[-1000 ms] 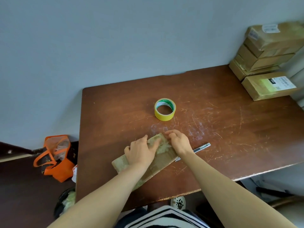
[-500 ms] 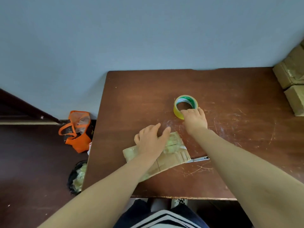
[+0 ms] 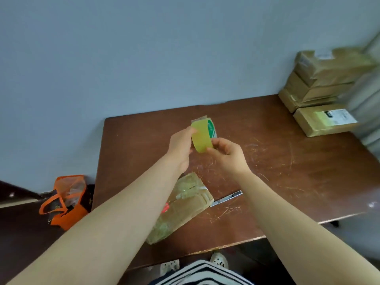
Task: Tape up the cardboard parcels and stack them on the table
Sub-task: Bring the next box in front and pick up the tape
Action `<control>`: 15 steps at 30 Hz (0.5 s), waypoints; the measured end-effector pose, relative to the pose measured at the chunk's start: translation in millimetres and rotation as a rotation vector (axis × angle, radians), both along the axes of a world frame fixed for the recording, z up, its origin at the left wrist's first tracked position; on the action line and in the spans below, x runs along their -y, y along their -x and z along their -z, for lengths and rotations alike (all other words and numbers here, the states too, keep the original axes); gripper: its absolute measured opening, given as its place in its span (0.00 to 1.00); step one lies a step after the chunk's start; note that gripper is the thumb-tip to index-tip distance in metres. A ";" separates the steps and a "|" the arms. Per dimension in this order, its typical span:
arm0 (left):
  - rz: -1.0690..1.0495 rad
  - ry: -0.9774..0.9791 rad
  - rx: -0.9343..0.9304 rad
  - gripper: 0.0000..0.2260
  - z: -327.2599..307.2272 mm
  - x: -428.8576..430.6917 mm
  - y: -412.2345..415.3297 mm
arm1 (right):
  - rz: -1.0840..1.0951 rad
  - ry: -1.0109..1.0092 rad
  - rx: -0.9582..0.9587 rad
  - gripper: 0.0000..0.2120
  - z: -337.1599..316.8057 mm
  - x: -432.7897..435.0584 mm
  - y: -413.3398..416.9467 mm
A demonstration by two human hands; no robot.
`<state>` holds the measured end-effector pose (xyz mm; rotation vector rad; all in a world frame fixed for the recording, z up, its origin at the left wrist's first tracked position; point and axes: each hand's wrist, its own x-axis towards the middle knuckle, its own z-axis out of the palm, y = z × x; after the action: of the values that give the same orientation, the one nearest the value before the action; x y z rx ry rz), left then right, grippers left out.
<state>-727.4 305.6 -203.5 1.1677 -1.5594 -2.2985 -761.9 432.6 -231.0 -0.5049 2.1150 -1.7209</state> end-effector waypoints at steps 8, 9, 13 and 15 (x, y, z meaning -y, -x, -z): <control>0.189 0.005 -0.135 0.09 -29.4 -39.0 5.6 | 0.172 0.063 -0.075 0.07 -29.4 -33.3 -8.6; 0.201 0.078 -0.145 0.10 -30.4 -40.0 6.0 | 0.185 0.065 -0.089 0.07 -30.8 -35.0 -8.7; 0.360 0.605 -0.146 0.30 -35.5 -26.8 8.0 | 0.154 0.023 -0.108 0.05 -31.5 -40.7 -11.1; 0.475 0.789 -0.185 0.30 -40.0 -22.2 6.6 | 0.103 0.038 -0.092 0.05 -31.5 -41.7 -14.6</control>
<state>-734.0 327.8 -163.5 0.4034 -2.4963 -1.5942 -747.3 474.3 -199.5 -0.5035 2.2113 -1.8297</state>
